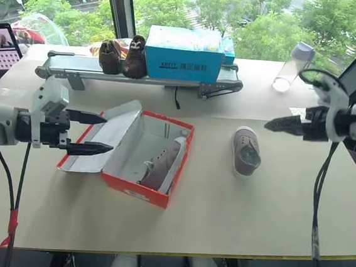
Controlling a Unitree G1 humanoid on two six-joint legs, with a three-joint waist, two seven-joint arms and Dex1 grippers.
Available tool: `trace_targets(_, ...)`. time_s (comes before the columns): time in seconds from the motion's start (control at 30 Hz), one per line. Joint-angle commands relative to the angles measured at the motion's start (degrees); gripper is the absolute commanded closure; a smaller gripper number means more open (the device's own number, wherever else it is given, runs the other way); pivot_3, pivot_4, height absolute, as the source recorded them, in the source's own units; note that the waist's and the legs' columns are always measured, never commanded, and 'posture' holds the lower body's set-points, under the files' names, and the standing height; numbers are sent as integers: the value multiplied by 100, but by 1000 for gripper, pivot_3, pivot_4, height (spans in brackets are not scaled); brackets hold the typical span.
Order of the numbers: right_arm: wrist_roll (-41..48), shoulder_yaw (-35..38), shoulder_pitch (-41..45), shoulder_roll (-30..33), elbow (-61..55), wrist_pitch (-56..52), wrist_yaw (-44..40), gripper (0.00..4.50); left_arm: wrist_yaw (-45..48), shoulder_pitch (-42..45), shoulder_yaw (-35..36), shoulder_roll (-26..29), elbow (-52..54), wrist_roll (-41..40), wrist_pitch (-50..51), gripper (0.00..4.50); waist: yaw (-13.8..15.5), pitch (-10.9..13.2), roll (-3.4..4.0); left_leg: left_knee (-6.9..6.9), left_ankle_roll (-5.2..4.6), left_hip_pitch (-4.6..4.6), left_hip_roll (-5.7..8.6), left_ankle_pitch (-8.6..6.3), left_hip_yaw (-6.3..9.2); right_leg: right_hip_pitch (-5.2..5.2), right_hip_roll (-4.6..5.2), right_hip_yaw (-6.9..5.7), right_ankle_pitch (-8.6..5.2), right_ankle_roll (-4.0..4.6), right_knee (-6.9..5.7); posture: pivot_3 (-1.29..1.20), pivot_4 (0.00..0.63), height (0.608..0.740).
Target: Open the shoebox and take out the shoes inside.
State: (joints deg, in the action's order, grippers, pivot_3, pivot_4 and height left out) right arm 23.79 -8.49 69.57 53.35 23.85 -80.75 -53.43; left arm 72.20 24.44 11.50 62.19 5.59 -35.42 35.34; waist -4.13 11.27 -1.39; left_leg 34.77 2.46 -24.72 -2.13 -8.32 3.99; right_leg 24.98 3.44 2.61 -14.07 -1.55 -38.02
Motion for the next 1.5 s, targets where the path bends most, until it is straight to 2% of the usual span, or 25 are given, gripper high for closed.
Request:
trace_targets(0.03,521,521,-127,-389,-1858,1539,-592,20,-18,84,151,43,80,-25,-27,0,-20,0,0,0,0,1,-3,0,-1,0,-3,1,0,0,-2,0,150,740)
trace_targets(0.13,837,-135,-507,-180,-3215,2117,-1843,20,-22,206,77,8,13,5,-60,0,15,0,0,-4,0,-1,-9,0,0,3,-9,-1,-1,-2,-3,0,150,740)
trace_targets(0.2,688,-714,-644,31,-3693,2639,-2620,20,-15,293,12,-23,-37,32,-86,0,75,0,0,1,-2,-9,-7,-2,0,3,-6,-4,-1,-2,-1,0,150,740)
trace_targets(0.27,362,-1213,-625,-27,-3813,3191,-2991,20,-6,370,-43,-55,-77,56,-98,0,113,-2,-3,21,5,-15,-4,-6,1,-2,-2,-6,0,-5,-1,0,150,740)
trace_targets(0.4,-512,-2057,-378,-489,-3281,4594,-3553,20,8,464,-101,-95,-113,104,-100,0,111,-3,-5,47,6,-11,-3,-5,-2,-10,-2,-1,7,-22,0,0,150,740)
trace_targets(0.5,-1170,-2509,14,-1326,-2279,5693,-3589,20,-53,360,32,-86,27,54,-33,0,53,-3,-5,51,9,-3,-6,-3,-2,-12,-5,-1,12,-20,-4,0,150,740)
trace_targets(0.63,-1694,-2713,512,-2248,-968,6665,-3626,20,-130,111,219,-59,177,27,31,0,0,-3,-5,42,10,-4,-11,-2,-1,-9,-12,2,16,-16,-7,0,150,740)
trace_targets(0.8,-1881,-2619,974,-3327,-9,7216,-3565,20,-277,-295,577,-30,506,-89,195,0,2,-3,-5,22,10,-5,-11,-3,0,0,-11,1,38,23,-7,0,150,740)
trace_targets(0.9,-1980,-2778,896,-3437,22,7549,-3845,20,-339,-506,801,31,646,-145,296,0,28,-4,-6,15,10,-6,-13,-3,0,2,-12,-4,38,24,-7,0,150,740)
trace_targets(1.07,-1668,-3175,878,-3302,-220,7588,-3907,20,-418,-695,968,73,754,-188,364,0,79,-6,-10,22,12,-3,-10,-3,1,-5,-8,-6,34,17,-6,0,150,740)
trace_targets(1.5,-1842,-3968,654,-3816,530,8132,-3907,20,-608,-1032,1236,130,977,-171,488,0,17,-7,-12,17,13,7,-19,-2,0,-7,-17,-6,29,9,-8,0,150,740)
